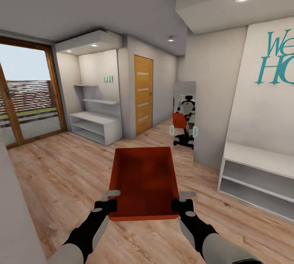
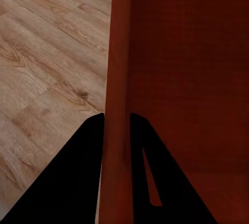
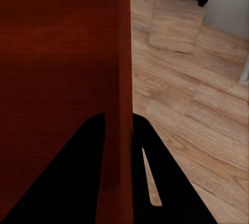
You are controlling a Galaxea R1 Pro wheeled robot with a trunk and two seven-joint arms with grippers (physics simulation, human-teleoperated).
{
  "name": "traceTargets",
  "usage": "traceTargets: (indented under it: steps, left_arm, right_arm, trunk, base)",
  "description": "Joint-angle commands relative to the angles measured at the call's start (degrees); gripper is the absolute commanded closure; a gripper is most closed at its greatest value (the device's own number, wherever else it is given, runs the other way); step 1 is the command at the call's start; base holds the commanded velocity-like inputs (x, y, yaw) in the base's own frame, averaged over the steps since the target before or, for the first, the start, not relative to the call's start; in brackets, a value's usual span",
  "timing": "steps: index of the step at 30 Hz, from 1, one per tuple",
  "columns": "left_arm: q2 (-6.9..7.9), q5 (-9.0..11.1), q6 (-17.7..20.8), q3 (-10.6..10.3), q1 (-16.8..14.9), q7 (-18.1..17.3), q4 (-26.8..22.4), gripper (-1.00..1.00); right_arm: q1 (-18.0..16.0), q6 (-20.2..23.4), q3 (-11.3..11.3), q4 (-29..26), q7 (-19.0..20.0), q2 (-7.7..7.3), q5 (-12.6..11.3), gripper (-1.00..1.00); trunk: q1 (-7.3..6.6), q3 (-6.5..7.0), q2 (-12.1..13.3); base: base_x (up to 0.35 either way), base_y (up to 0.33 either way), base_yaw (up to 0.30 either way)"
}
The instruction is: Move the two storage containers from the living room to the garage. In the garage, place one container on the floor and stack the other container on top of it (either order is fine).
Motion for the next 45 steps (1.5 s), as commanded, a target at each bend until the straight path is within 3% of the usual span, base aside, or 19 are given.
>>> traceTargets:
  steps: [1, 17, 32, 45]
  left_arm:
    - [0.07, -0.92, -1.58, 0.27, -0.02, 0.90, -0.28, 1.00]
    - [0.07, -0.92, -1.58, 0.27, -0.02, 0.90, -0.28, 1.00]
    - [0.07, -0.92, -1.58, 0.24, -0.02, 0.90, -0.28, 1.00]
    - [0.07, -0.92, -1.58, 0.20, -0.02, 0.90, -0.28, 1.00]
  right_arm:
    - [-0.06, -0.19, -2.26, 0.15, -4.96, -0.02, -1.31, 1.00]
    - [-0.06, -0.10, -2.28, 0.15, -4.99, -0.02, -1.41, 1.00]
    - [-0.06, -0.10, -2.35, 0.10, -5.04, -0.02, -1.39, 1.00]
    - [-0.06, 0.04, -2.33, 0.06, -4.96, -0.02, -1.38, 1.00]
  trunk:
    - [0.04, -0.08, -0.06]
    - [0.04, -0.08, -0.06]
    - [0.04, -0.08, -0.06]
    - [0.04, -0.08, -0.06]
  base:
    - [0.323, 0.000, 0.000]
    - [0.324, 0.000, 0.007]
    - [0.324, 0.000, 0.246]
    - [0.324, 0.000, 0.020]
